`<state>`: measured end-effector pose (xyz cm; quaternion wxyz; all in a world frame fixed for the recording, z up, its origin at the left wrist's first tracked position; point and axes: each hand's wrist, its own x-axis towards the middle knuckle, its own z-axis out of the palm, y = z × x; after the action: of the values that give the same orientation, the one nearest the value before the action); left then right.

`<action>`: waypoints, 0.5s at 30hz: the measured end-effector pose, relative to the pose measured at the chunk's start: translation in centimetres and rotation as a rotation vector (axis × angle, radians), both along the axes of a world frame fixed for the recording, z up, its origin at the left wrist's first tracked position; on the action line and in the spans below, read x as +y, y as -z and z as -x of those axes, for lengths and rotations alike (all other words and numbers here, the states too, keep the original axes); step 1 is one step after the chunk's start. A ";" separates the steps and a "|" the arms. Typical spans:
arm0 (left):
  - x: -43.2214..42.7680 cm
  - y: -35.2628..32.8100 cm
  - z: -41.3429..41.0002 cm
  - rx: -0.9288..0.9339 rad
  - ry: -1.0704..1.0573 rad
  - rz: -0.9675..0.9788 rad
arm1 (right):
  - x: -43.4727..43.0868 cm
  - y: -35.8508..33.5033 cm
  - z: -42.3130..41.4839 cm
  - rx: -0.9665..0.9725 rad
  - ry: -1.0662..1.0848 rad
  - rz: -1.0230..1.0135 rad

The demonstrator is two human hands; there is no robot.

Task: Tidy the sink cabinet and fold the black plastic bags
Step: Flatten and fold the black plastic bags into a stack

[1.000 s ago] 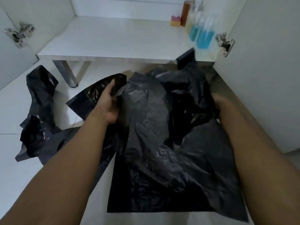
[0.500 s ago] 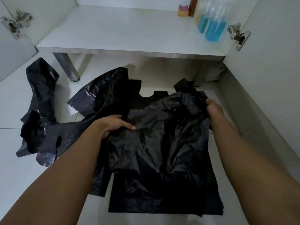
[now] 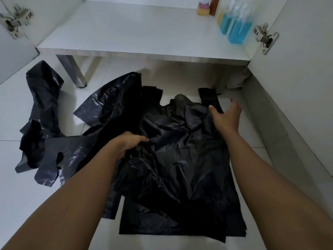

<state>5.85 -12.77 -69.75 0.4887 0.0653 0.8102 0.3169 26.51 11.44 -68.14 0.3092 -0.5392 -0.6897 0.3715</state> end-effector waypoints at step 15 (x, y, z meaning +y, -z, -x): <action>-0.4 -0.1 -1.0 0.153 0.196 0.147 | -6.5 4.5 -1.4 -0.785 -0.685 0.057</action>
<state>6.88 -13.22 -69.61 0.4577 0.1324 0.8558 0.2017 27.88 4.98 -72.68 -0.1267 -0.3894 -0.8803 0.2397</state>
